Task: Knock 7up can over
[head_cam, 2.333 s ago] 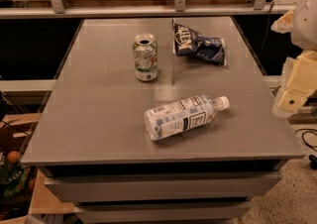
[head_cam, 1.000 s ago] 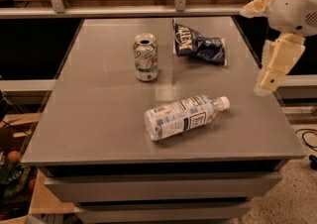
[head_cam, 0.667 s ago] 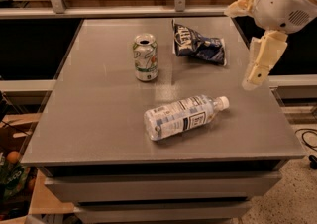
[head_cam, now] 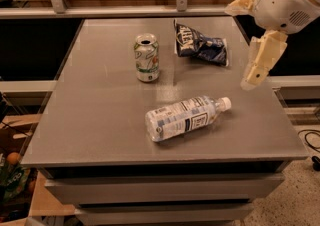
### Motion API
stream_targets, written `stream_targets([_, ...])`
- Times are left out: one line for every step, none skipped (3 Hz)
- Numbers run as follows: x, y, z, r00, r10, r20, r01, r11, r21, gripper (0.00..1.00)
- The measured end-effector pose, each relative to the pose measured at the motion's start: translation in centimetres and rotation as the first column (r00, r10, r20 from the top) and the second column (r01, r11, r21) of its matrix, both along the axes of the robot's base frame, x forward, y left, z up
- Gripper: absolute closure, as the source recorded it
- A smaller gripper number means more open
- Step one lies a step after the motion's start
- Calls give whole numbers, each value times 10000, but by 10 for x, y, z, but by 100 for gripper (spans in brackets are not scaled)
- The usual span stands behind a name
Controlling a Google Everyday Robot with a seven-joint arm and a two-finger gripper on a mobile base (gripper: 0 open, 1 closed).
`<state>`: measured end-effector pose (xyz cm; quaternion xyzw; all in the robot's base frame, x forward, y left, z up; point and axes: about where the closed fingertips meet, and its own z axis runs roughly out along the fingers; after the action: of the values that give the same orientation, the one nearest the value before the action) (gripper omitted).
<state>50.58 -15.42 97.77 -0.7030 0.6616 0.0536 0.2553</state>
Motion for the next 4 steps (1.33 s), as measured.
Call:
stream_targets([23,24,-2,9976,521,455,-537,9979,352,0])
stream_targets([46,49,-9,9931,964,664,-1015,9917,783,0])
stream_targets([66,73,-19,9885,1331,713,-1423,9791,1456,0])
stream_targets([80,97,-32,9838,1697,572,-1784,9567,2299,0])
